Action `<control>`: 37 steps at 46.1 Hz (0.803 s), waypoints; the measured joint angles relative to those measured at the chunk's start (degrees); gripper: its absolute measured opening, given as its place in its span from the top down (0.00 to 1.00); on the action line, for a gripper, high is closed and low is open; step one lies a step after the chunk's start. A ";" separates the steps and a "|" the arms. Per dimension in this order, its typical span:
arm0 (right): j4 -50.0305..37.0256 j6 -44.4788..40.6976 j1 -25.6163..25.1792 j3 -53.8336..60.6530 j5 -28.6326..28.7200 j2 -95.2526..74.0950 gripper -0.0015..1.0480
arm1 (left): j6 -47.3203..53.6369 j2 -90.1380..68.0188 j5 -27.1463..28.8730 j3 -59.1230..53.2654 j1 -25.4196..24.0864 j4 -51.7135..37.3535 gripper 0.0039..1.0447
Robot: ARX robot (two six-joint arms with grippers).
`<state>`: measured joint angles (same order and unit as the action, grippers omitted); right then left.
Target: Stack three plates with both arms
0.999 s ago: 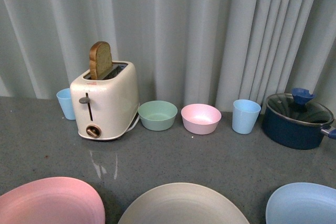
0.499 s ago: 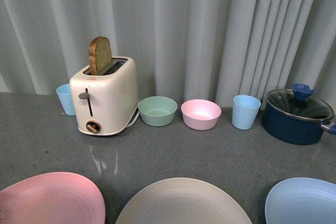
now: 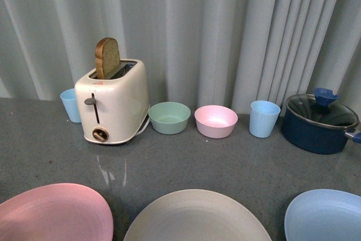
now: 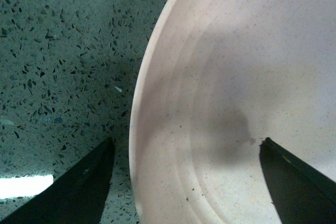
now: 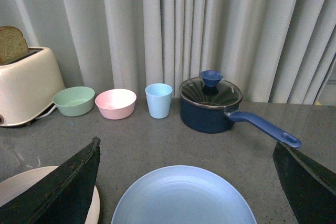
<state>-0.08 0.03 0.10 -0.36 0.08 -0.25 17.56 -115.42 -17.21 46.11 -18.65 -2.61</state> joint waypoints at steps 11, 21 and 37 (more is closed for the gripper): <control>0.00 0.00 0.00 0.00 0.00 0.00 0.07 | -2.60 -0.37 -0.81 3.21 -1.66 6.93 0.68; 0.00 0.00 0.00 0.00 0.00 0.00 0.07 | -6.27 -0.11 -5.62 5.64 -3.21 10.58 0.97; 0.00 0.00 0.00 0.00 0.00 0.00 0.07 | -8.33 1.55 -9.09 8.57 -7.32 14.88 0.97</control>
<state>-0.08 0.03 0.10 -0.36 0.08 -0.25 9.23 -113.86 -26.30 54.68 -25.98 12.27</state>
